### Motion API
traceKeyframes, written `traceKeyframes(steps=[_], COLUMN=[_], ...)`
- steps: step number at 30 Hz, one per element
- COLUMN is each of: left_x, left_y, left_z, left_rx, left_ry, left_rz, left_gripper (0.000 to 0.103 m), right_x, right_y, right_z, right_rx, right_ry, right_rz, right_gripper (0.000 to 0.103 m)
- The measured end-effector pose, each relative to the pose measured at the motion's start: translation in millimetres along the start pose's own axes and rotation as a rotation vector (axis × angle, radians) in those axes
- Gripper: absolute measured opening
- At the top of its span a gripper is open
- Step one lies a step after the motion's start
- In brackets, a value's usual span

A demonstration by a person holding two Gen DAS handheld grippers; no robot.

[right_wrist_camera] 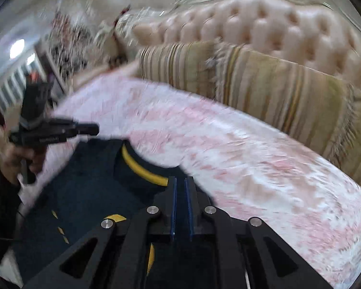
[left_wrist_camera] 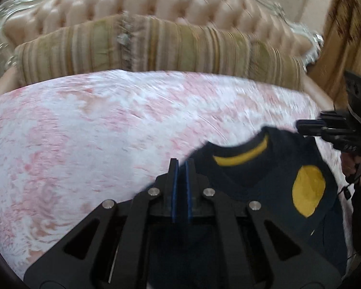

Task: Fold clothes

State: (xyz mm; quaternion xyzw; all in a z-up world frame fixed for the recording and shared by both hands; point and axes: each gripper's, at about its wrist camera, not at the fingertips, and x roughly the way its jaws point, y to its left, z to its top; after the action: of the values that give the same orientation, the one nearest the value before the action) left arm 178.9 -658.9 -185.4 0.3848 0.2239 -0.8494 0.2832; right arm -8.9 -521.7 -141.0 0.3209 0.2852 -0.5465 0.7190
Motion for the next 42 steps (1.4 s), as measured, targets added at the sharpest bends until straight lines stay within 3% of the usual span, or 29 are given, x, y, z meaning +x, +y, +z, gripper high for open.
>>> traceKeyframes(steps=[3, 5, 7, 9, 12, 14, 16, 20, 23, 29, 30, 31, 32, 38, 41, 42], left_x=[18, 17, 1, -24, -63, -83, -85, -66, -53, -39, -41, -42, -43, -43, -43, -43], left_y=[-9, -6, 7, 21, 50, 72, 88, 96, 92, 87, 87, 87, 86, 84, 85, 85], left_z=[-2, -1, -2, -5, -21, -38, -54, -71, -74, -76, -76, -77, -77, -75, -75, -75], left_rx=[0.026, 0.012, -0.048, -0.091, -0.179, -0.261, -0.321, -0.364, -0.358, -0.329, -0.324, -0.319, -0.312, -0.286, -0.282, -0.281], left_ry=[0.064, 0.058, 0.014, -0.052, -0.130, -0.171, -0.164, -0.110, -0.100, -0.078, -0.078, -0.077, -0.081, -0.077, -0.074, -0.073], left_rz=[0.044, 0.029, -0.022, -0.026, 0.040, 0.074, 0.033, -0.066, -0.137, -0.194, -0.190, -0.187, -0.188, -0.163, -0.153, -0.151], left_gripper=[0.007, 0.007, 0.007, 0.007, 0.010, 0.010, 0.013, 0.034, 0.035, 0.035, 0.033, 0.019, 0.015, 0.013, 0.013, 0.013], right_x=[28, 32, 31, 24, -4, -25, -48, -78, -80, -89, -88, -85, -80, -51, -50, -52], right_y=[1, -4, -9, -7, -6, -7, -13, -32, -52, -80, -81, -80, -77, -60, -60, -60], right_z=[-8, -11, -11, -9, -2, 3, 2, -25, -57, -102, -106, -104, -101, -87, -88, -88], right_rx=[-0.025, -0.011, 0.013, -0.002, -0.010, -0.013, 0.025, 0.198, 0.344, 0.546, 0.555, 0.551, 0.536, 0.460, 0.452, 0.452], right_ry=[0.082, 0.080, 0.080, 0.080, 0.024, -0.014, -0.058, -0.124, -0.119, -0.136, -0.134, -0.132, -0.131, -0.085, -0.082, -0.085], right_rz=[-0.071, -0.061, -0.042, -0.077, -0.120, -0.200, -0.274, -0.335, -0.296, -0.254, -0.233, -0.208, -0.183, -0.157, -0.194, -0.207], right_gripper=[0.009, 0.008, 0.008, 0.009, 0.009, 0.009, 0.012, 0.045, 0.045, 0.045, 0.045, 0.045, 0.045, 0.046, 0.060, 0.060])
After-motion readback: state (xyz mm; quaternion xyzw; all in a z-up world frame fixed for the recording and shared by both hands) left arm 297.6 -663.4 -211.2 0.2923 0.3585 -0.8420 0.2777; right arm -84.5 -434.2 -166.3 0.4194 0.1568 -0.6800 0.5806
